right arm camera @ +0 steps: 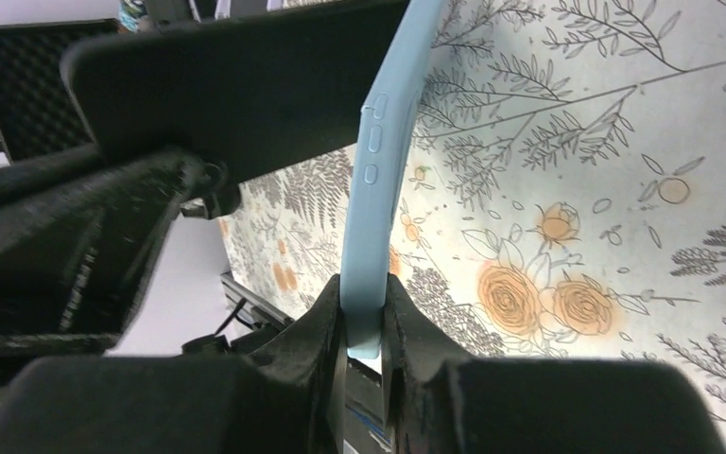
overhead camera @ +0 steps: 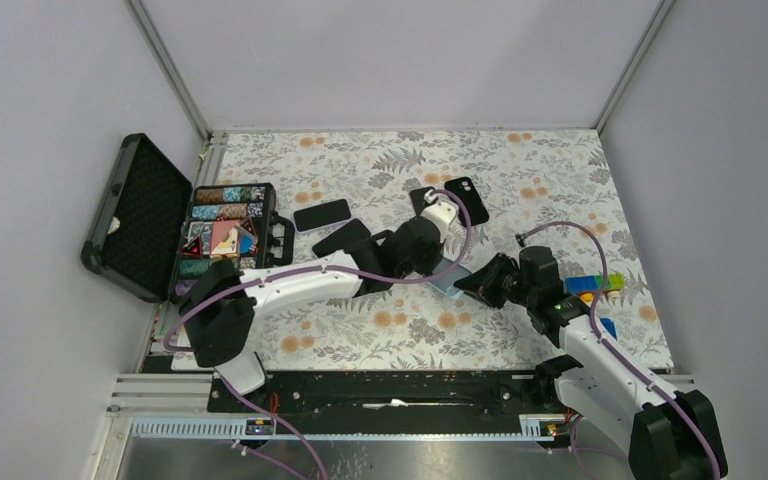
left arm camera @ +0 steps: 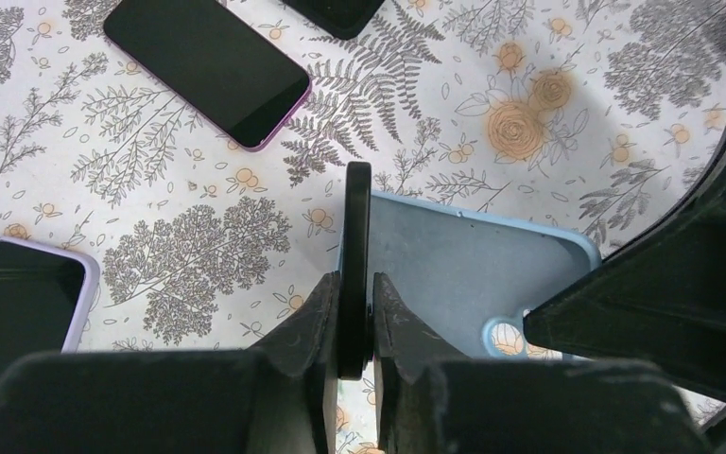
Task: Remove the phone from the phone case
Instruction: Remove the phone case from the phone.
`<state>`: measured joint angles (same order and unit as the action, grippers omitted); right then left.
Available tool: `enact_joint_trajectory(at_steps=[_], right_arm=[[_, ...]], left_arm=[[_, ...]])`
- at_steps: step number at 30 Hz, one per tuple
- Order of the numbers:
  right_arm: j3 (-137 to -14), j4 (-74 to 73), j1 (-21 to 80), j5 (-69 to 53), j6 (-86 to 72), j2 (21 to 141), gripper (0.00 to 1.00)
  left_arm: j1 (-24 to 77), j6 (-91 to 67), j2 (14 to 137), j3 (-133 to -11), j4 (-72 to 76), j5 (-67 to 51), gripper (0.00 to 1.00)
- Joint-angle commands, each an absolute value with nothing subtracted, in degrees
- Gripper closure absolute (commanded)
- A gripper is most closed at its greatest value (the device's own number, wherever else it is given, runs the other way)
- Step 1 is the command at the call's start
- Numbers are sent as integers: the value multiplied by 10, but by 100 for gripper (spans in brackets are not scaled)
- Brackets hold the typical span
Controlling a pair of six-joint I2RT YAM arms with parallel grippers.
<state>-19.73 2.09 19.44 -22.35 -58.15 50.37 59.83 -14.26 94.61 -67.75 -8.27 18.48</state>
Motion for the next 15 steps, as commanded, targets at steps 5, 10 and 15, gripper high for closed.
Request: enact_joint_trajectory(at_steps=[5, 10, 15], right_arm=[[-217, -94, 193, -145, -457, 441, 100], [-242, -165, 186, -3, -415, 420, 100], [-256, -157, 162, 109, -406, 419, 100]], left_arm=[[509, -173, 841, -639, -4, 70, 100], [448, -204, 777, -606, 42, 19, 100], [418, -201, 737, -591, 61, 5, 100]])
